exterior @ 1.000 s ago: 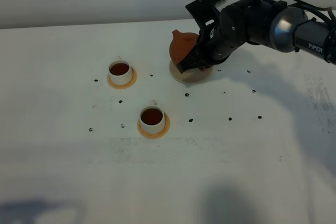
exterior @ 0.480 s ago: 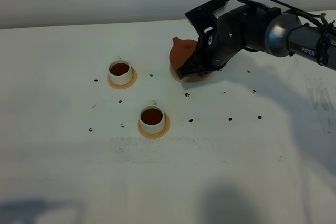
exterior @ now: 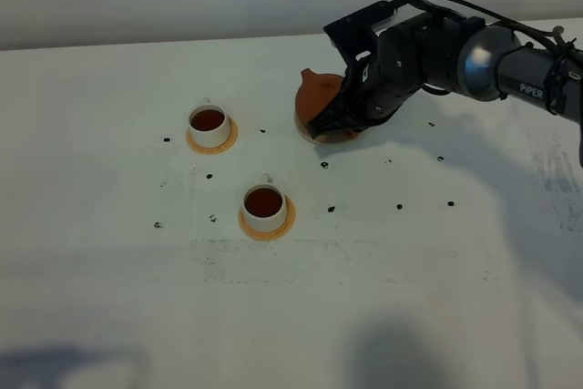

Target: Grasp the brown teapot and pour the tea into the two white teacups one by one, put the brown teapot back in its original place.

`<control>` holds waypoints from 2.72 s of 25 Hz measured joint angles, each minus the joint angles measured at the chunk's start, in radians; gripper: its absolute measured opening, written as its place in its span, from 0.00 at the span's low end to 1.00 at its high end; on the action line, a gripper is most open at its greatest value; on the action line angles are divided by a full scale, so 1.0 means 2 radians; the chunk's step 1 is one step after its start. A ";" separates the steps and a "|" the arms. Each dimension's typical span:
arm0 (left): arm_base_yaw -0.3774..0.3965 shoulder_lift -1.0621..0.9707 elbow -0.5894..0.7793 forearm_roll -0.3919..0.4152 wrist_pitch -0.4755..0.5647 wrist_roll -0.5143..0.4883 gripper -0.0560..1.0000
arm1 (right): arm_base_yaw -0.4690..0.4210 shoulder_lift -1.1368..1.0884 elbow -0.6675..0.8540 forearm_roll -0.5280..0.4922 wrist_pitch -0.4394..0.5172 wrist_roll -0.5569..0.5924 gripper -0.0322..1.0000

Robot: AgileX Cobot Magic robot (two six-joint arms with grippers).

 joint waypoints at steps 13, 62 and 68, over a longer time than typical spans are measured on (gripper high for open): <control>0.000 0.000 0.000 0.000 0.000 0.000 0.57 | -0.005 0.000 0.000 -0.004 0.005 0.013 0.46; 0.000 0.000 0.000 0.000 0.000 0.000 0.57 | -0.050 -0.866 0.510 -0.049 0.219 0.104 0.42; 0.000 0.000 0.000 0.000 0.000 0.003 0.57 | -0.050 -0.986 0.573 -0.016 0.204 0.031 0.39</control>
